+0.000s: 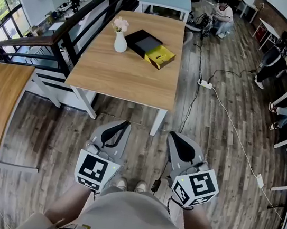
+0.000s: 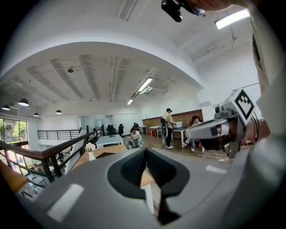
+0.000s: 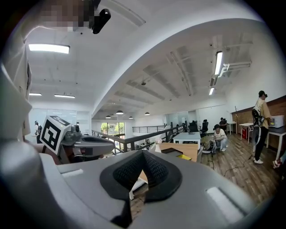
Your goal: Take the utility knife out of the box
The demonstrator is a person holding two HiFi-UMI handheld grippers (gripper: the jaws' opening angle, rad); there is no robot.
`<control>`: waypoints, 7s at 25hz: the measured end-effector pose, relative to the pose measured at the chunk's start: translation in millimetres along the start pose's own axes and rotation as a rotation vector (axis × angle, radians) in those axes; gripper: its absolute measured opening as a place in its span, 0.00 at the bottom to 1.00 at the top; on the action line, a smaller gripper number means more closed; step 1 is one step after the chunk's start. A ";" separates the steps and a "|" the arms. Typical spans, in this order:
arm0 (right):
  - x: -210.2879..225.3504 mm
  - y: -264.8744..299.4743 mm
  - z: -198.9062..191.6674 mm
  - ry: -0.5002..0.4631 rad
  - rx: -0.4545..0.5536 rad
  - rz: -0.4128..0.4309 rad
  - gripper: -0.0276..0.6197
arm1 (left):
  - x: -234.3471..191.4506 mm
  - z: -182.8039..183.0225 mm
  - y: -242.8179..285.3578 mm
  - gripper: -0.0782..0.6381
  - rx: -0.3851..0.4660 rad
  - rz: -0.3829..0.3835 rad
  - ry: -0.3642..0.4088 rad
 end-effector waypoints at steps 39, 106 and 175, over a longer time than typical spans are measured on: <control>58.6 -31.4 -20.6 -0.004 0.021 0.038 0.04 | 61.7 0.1 35.7 0.11 0.018 0.047 -0.005; 351.2 409.6 40.0 -0.155 -0.193 -0.045 0.05 | -238.8 -21.1 488.4 0.11 -0.061 -0.095 -0.028; 549.3 743.3 -223.2 -0.770 -1.105 0.593 0.14 | -286.2 -233.3 662.0 0.11 -0.474 0.003 -0.160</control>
Point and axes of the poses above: the fingertips, and each gripper's own axes: y forward along the fingers, x to its right, z out of its top, the point moved 10 cm from there along -y, backward along the fingers, and after that the axes turned 8 degrees about z, right-handed, at the moved point
